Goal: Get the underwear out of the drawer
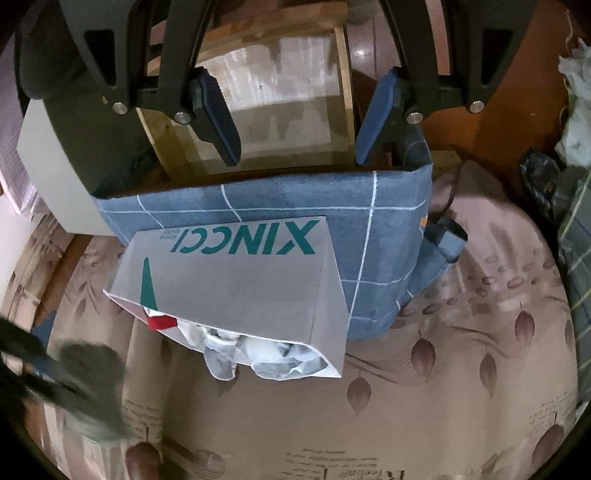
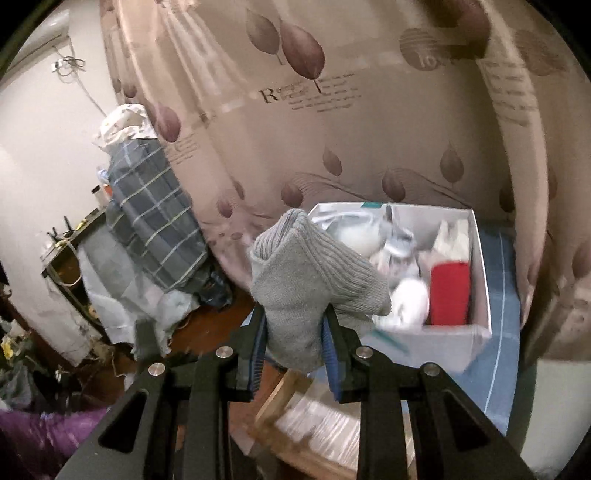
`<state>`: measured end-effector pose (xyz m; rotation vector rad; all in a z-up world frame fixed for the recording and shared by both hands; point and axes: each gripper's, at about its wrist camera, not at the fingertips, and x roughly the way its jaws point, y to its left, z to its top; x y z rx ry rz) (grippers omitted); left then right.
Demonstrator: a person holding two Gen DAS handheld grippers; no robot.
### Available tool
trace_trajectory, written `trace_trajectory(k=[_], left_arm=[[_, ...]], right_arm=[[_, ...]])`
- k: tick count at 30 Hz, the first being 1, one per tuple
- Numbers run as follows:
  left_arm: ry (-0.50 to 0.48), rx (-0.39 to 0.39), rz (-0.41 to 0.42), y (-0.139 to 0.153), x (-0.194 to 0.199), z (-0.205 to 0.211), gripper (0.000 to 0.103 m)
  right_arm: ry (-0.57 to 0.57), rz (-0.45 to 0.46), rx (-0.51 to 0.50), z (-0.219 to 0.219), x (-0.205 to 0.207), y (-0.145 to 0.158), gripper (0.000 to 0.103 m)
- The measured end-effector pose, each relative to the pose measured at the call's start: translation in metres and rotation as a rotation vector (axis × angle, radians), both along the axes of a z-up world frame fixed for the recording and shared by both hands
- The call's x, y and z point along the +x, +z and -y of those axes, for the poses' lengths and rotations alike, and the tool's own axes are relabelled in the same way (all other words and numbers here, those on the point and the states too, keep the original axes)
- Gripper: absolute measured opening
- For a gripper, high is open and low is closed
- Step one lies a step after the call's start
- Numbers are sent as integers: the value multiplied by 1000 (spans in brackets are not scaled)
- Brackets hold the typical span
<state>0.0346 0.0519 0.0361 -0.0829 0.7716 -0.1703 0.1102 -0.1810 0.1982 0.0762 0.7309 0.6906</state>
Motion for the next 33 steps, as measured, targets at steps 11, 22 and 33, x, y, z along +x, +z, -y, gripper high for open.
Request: trace_trajectory(k=[11,22,33], left_arm=[[30,-66,-27,-4,7,-13,66],[53,-101,-42,-7,12,-20,66],[30,-15,-21,-6,12,1,66]], right_arm=[[-56,-70,-102,-38,84,-54,26],[-89,-118,-139,-46,115,-97,29],[-167,48,-60,-30,71,-82,76]])
